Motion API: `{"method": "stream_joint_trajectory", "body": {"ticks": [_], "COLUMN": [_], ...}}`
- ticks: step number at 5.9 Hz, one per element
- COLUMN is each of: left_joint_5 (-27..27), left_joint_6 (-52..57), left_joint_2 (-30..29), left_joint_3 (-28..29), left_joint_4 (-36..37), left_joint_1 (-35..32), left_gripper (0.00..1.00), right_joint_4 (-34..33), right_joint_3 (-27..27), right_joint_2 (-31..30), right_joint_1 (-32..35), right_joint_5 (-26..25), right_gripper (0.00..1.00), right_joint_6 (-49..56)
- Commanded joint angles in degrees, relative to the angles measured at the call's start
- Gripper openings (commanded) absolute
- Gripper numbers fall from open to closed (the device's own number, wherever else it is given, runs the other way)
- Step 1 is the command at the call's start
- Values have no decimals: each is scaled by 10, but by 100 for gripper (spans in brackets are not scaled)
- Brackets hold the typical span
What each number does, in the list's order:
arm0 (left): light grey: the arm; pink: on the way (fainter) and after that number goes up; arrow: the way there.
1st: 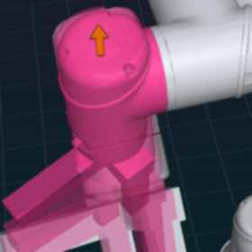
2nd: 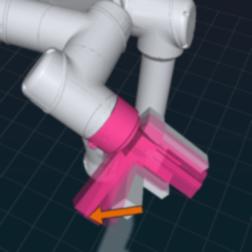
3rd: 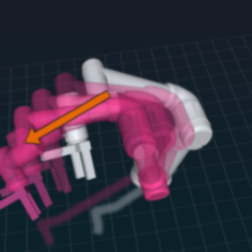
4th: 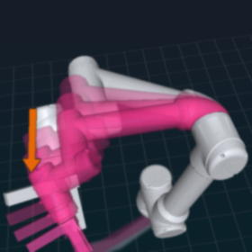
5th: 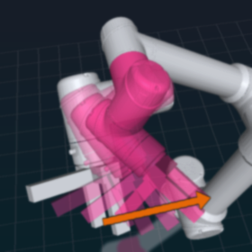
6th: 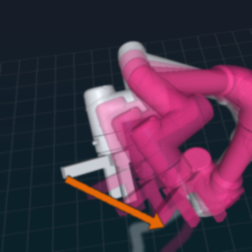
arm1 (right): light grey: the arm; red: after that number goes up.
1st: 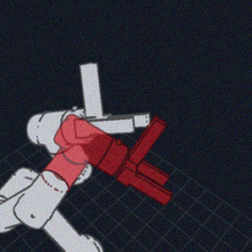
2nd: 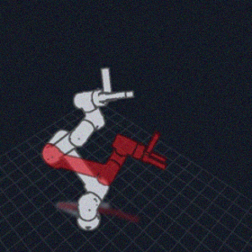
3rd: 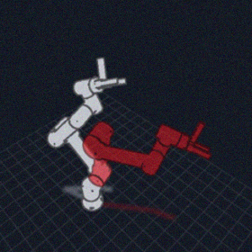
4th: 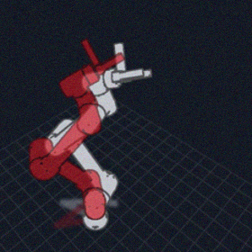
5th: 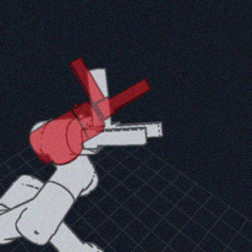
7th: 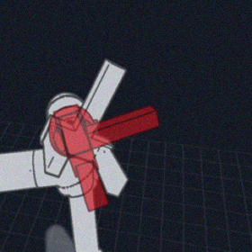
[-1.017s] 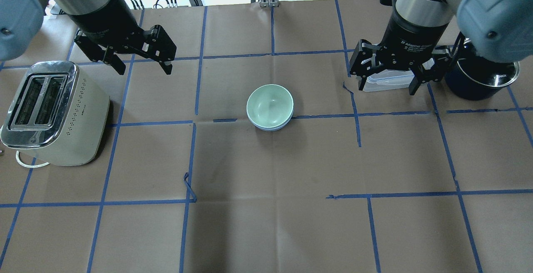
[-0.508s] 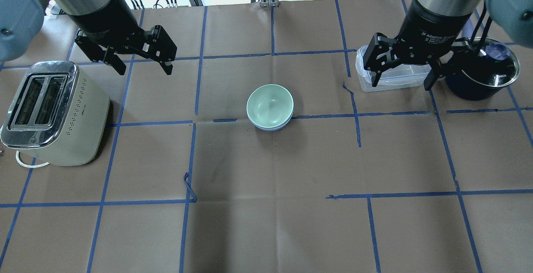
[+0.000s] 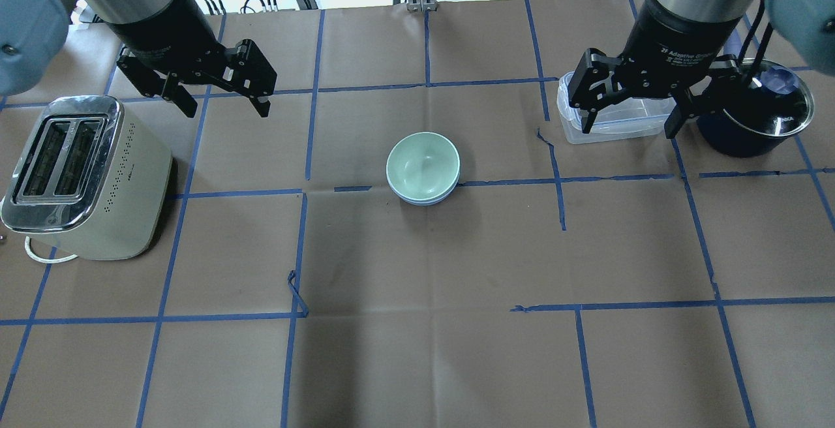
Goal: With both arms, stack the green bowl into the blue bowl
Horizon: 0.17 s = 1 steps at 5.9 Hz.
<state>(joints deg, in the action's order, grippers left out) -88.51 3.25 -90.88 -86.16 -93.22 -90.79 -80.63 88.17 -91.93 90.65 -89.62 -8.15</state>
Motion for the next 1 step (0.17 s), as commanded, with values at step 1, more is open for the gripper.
{"method": "stream_joint_trajectory", "body": {"ticks": [1], "left_joint_5": [1], "left_joint_6": [0], "left_joint_2": [0], "left_joint_3": [0], "left_joint_4": [1], "left_joint_1": [0], "left_gripper": [98], "right_joint_4": [0], "right_joint_3": [1], "right_joint_2": [0], "right_joint_1": [0], "right_joint_5": [1], "right_gripper": [100], "right_joint_6": [1]}}
